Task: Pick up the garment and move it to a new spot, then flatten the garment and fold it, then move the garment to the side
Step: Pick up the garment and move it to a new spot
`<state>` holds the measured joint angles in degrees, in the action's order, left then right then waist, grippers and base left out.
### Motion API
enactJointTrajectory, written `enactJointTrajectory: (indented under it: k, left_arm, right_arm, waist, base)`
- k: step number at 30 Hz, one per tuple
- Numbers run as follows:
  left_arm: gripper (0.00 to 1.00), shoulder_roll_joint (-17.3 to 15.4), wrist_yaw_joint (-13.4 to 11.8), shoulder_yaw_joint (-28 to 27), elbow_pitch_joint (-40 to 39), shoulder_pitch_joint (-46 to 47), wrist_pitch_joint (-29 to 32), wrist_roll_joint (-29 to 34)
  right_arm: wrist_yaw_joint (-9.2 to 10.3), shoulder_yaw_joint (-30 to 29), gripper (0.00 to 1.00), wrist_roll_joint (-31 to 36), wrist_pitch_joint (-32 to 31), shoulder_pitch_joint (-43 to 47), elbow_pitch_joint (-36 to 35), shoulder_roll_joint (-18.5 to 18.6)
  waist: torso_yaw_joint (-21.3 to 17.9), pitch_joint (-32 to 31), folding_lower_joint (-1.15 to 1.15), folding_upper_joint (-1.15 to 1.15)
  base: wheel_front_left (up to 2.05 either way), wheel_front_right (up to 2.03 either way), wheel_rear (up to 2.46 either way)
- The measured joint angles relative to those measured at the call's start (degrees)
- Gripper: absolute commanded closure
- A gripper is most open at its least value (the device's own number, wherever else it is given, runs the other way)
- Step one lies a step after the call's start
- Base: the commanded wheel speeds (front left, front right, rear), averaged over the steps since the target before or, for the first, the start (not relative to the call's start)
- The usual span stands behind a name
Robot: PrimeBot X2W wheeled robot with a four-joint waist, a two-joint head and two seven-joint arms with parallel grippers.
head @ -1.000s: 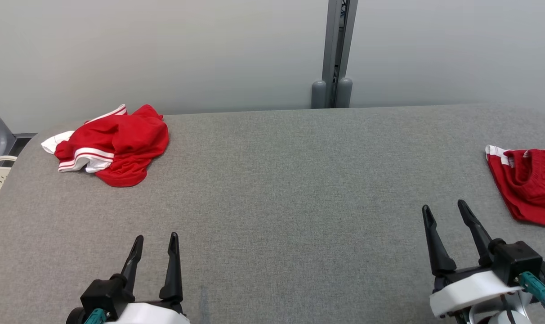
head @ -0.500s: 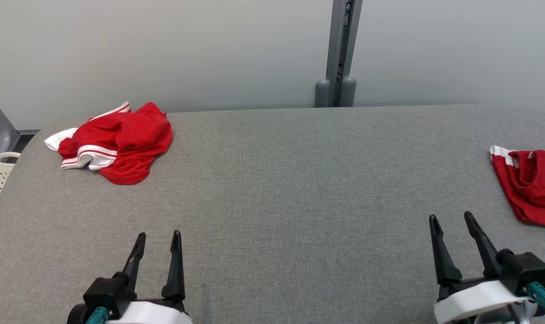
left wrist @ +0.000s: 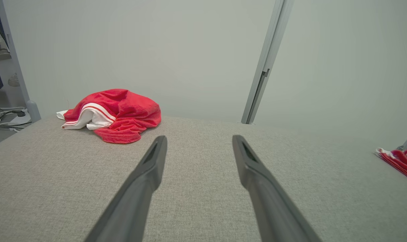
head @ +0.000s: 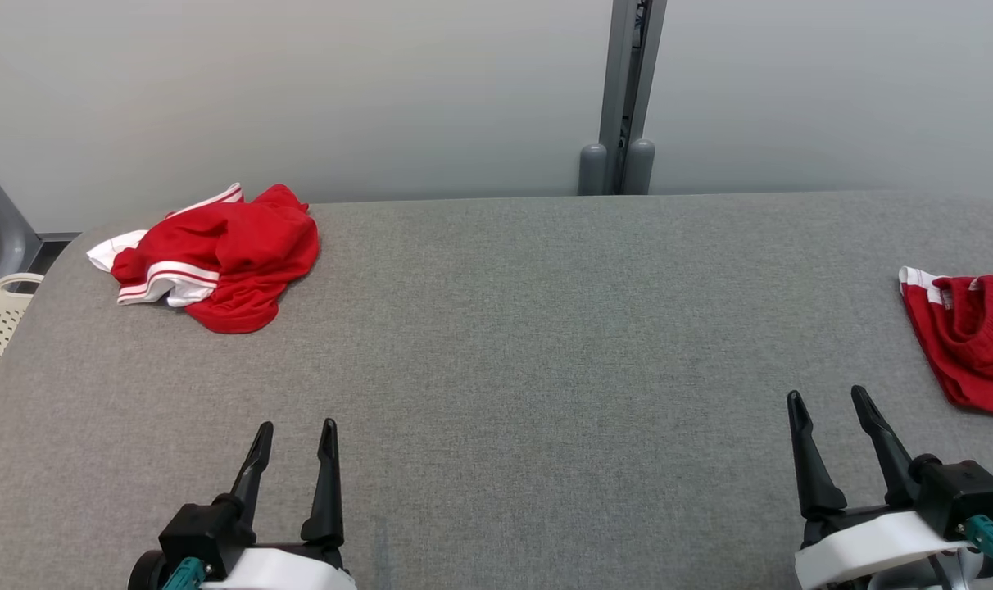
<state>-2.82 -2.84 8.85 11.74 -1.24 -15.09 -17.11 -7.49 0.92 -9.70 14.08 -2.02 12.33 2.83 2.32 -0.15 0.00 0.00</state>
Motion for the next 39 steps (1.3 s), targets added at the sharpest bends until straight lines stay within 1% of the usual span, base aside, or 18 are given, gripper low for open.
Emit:
enactJointTrajectory:
  k: [6,11,16,23,25,26,27,31,36,39]
  left_arm:
    - [0.00,0.05,-0.03,0.54,0.25,0.85,0.00,-0.02]
    - [0.00,0.05,-0.18,0.69,0.31,1.79,0.00,-0.01]
    - [0.00,0.02,-0.18,0.52,0.43,1.99,0.00,0.02]
    - [0.00,0.00,-0.14,-0.30,0.36,1.96,0.00,0.32]
    - [0.00,0.02,-0.25,-1.25,-0.08,1.55,0.00,0.40]
    - [0.00,-0.08,-0.63,-2.30,-1.14,1.06,-0.01,0.37]
    - [0.00,-0.05,-0.86,-2.65,-1.80,0.75,-0.01,0.35]
    - [0.00,-0.04,-1.27,-3.46,-3.32,-0.18,-0.02,0.18]
    - [0.00,0.01,-1.49,-3.75,-3.98,-0.78,-0.02,0.13]
    - [0.00,0.02,-1.35,-4.50,-4.02,-0.66,-0.02,0.16]
  right_arm:
    - [0.00,-0.36,0.00,0.23,-0.01,0.23,0.04,0.01]
    - [0.00,-0.35,0.00,0.53,-0.01,0.31,-0.33,-0.01]
    - [0.00,-0.42,0.00,0.66,0.00,0.28,-0.65,-0.03]
    - [0.00,-0.41,0.00,0.49,0.01,0.30,-0.68,-0.05]
    - [0.00,0.53,0.00,0.09,0.03,0.07,-0.47,-0.01]
    - [-0.01,1.97,0.00,0.08,-0.01,-1.03,-0.02,-0.12]
    - [0.00,2.52,0.00,0.07,-0.01,-1.72,0.20,-0.19]
    - [0.00,3.70,0.00,0.04,-0.01,-3.37,1.68,-0.16]
    - [0.00,4.24,0.00,0.08,0.08,-4.32,2.55,-0.14]
    - [0.00,3.54,0.00,0.47,0.16,-4.43,2.48,-0.14]
  waist:
    - [1.77,0.10,0.00,0.00]
    - [5.57,0.42,0.00,0.00]
    - [11.56,0.89,0.00,0.00]
    - [21.85,1.50,0.00,0.00]
    - [24.59,1.63,0.00,0.00]
    - [26.69,1.89,0.00,0.00]
    - [27.50,2.06,0.00,0.00]
    - [28.94,2.89,0.00,0.00]
    - [29.01,3.09,0.00,0.00]
    - [28.95,3.33,0.00,0.00]
  base:
    - [0.00,0.00,0.00]
    - [0.00,0.00,0.00]
    - [0.00,0.00,0.00]
    - [0.00,0.00,0.00]
    - [0.00,0.00,0.00]
    - [0.00,0.00,0.00]
    - [0.00,0.00,0.00]
    - [0.00,0.00,0.00]
    - [0.00,0.00,0.00]
    - [0.00,0.00,0.00]
